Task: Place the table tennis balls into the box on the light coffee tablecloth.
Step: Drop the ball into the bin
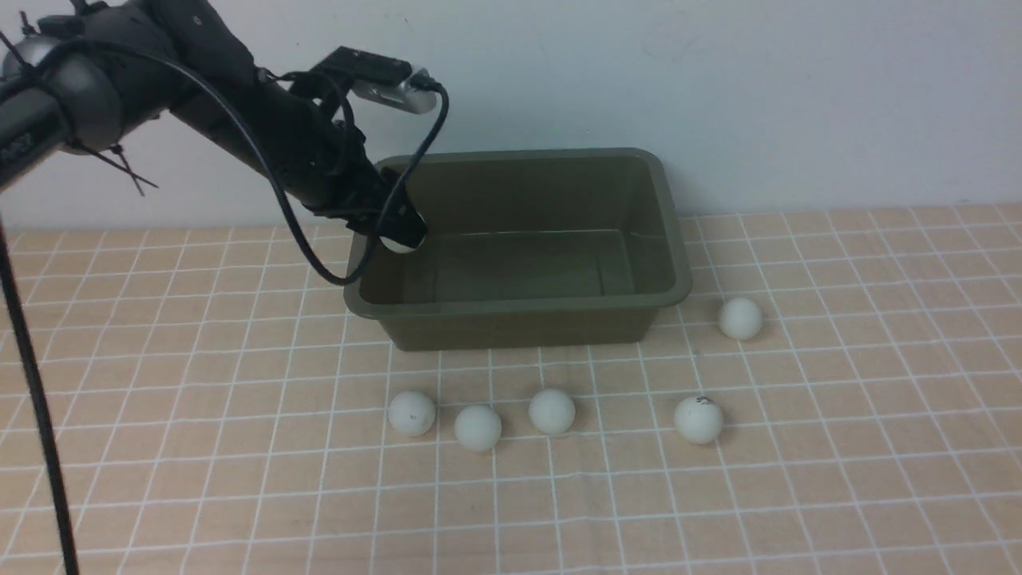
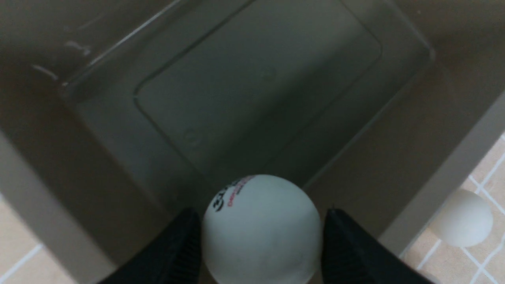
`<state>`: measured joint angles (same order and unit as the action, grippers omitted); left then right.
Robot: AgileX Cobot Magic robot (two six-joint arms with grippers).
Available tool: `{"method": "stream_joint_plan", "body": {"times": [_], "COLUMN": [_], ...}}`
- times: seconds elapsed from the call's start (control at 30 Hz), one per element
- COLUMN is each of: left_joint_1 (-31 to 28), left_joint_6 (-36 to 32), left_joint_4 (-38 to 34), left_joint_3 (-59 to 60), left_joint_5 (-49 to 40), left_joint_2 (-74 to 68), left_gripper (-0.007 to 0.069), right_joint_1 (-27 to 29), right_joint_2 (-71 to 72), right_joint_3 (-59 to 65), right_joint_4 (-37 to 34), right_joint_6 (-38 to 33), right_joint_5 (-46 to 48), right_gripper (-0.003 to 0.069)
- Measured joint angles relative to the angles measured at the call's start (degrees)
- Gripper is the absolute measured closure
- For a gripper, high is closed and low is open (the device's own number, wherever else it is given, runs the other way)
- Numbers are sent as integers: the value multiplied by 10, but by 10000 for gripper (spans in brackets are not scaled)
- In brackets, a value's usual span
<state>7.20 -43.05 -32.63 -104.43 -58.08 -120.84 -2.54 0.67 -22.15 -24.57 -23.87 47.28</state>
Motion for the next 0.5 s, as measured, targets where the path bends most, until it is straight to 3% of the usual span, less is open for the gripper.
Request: {"method": "stream_joint_plan", "body": {"times": [0.17,0.27,0.4,0.5], "left_joint_1": [10,11,11,11], "left_joint_6": [77,191,334,369], "left_joint_4": [59,128,189,195], "left_joint_3": [-66,-141,-200,-199], "left_joint_5": [-31,-104,-122,-127], "left_joint_2": [-16,-9,12,40], "left_gripper": [231,267,395,514], "right_joint_1": [0,0,0,0], "right_joint_2": [0,0,0,0], "right_joint_3": [0,0,0,0], "right_joint_4": [0,0,0,2], "right_joint_6": [0,0,0,0], "right_joint_5": [0,0,-1,-1], "right_gripper": [677,677,677,677]}}
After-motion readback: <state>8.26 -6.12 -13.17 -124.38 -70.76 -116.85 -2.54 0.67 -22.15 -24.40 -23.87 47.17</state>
